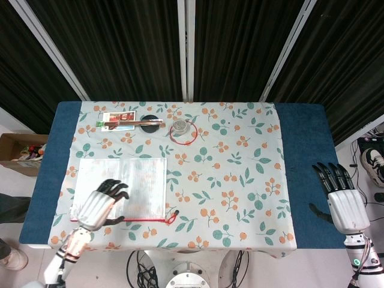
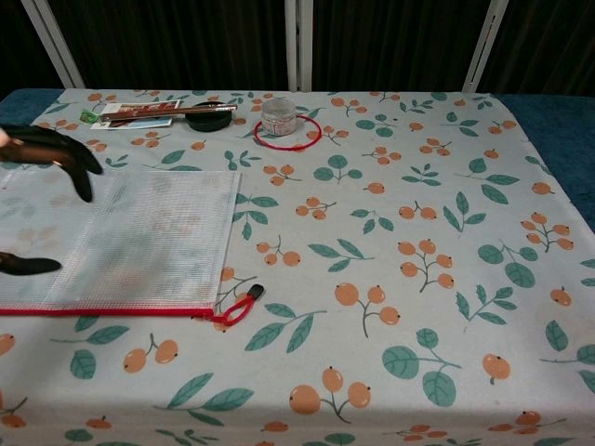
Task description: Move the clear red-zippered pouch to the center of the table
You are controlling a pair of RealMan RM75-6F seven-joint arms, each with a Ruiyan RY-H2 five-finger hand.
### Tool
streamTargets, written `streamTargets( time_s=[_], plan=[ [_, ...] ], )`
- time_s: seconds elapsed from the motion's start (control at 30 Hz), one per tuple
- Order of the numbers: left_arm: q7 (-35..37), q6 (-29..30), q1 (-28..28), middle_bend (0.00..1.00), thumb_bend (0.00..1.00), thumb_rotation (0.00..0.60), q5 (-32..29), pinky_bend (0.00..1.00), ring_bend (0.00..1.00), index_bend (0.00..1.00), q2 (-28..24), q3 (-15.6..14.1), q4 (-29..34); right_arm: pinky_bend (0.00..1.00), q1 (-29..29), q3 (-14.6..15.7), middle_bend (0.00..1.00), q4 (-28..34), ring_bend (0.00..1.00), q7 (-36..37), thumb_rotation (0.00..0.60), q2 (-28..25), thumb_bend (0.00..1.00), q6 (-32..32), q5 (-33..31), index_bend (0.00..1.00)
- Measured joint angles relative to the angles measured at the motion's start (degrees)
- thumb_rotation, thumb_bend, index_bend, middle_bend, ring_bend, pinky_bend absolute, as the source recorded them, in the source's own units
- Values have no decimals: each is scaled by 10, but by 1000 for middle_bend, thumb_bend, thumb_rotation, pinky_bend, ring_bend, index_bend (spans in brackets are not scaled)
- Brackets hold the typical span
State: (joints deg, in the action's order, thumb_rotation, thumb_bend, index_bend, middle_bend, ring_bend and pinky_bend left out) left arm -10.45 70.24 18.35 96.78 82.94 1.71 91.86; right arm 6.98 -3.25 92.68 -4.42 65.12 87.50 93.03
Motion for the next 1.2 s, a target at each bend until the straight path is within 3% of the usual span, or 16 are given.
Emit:
streamTargets(
  time_s=[0.2, 0.37, 0.57, 0.83, 1.2],
  plan=[
    [-39, -102, 63, 241, 96, 600, -35, 185, 183, 410, 79, 7, 1, 61, -1, 1, 85, -14, 0, 12, 600, 5, 82, -3, -6, 0],
    [-80, -138, 83, 219, 103, 600, -96, 185, 165, 411, 120, 18, 1, 61, -1, 1, 85, -23, 0, 17, 600, 8, 82, -4, -7, 0],
    [-163, -153, 95, 208, 182, 600, -182, 185, 154, 439, 154, 37, 7, 61, -1, 1, 85, -36, 0, 31, 600, 12, 82, -5, -11, 0],
    [-245, -164, 115, 190, 257, 600, -274, 185, 139, 437, 159, 40, 33, 61, 2, 0, 85, -45, 0, 42, 600, 14, 84, -6, -11, 0],
    [-272, -172, 144, 172, 289, 577, -321, 184, 130, 424, 150, 22, 64, 61, -1, 0, 86, -48, 0, 47, 600, 15, 88, -5, -16, 0]
  ],
)
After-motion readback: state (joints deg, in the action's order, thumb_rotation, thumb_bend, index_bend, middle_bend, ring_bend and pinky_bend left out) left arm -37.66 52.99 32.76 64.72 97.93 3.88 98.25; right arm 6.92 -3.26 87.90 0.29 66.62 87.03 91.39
